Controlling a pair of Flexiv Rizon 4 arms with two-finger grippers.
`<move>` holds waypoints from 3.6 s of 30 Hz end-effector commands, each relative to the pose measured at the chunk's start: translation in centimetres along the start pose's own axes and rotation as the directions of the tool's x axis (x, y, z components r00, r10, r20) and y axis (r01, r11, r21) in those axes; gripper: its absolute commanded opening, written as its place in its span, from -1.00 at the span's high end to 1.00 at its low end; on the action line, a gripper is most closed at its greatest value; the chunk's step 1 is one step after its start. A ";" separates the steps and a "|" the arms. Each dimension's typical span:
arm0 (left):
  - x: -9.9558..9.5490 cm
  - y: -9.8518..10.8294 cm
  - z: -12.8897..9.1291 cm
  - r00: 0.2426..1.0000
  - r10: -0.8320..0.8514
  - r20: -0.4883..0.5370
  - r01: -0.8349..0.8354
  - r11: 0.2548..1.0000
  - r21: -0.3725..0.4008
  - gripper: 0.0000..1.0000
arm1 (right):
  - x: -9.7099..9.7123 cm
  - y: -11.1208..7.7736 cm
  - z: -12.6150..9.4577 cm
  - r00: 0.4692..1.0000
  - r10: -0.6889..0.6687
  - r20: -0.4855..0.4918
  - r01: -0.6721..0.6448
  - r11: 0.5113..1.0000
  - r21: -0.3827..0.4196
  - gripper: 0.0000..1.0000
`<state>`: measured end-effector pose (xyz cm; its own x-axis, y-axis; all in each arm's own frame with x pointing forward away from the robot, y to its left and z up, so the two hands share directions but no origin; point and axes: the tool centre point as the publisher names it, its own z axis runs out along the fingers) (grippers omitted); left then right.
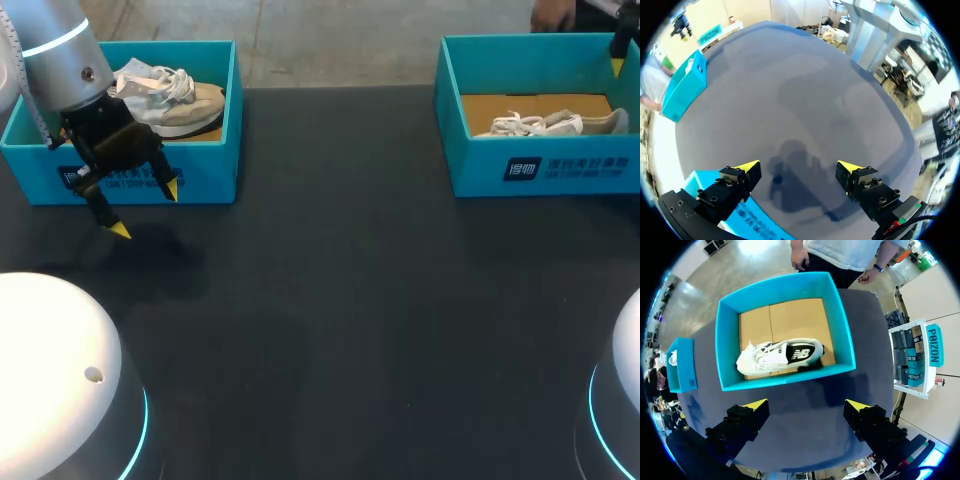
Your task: Take the shoe out of the shoebox, open the shoe tongue, remove and reinsert the insole, then place the shoe into the shoebox
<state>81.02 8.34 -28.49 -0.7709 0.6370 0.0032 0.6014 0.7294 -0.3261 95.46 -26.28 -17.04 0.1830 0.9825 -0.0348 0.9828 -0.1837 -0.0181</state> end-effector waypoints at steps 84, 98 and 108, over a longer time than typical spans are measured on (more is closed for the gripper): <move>-17.2 38.7 -11.2 0.647 0.702 -0.299 -0.761 0.569 -0.312 -0.88 | 0.0 -0.1 0.0 1.000 0.001 0.000 -0.001 1.000 -0.002 -1.00; -18.2 40.1 -8.1 0.642 0.686 -0.342 -0.767 0.582 -0.271 -0.45 | 0.0 -0.1 0.0 1.000 0.001 0.000 -0.001 1.000 -0.002 -1.00; -19.1 41.7 -6.7 0.652 0.675 -0.346 -0.757 0.608 -0.240 -0.59 | 0.0 -0.1 0.0 1.000 0.001 0.000 -0.001 1.000 -0.002 -1.00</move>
<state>120.55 28.08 -34.97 -0.0268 0.9932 0.1134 0.9981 0.0202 0.0584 95.46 -26.31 -17.07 0.1833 0.9825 -0.0334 0.9828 -0.1839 -0.0177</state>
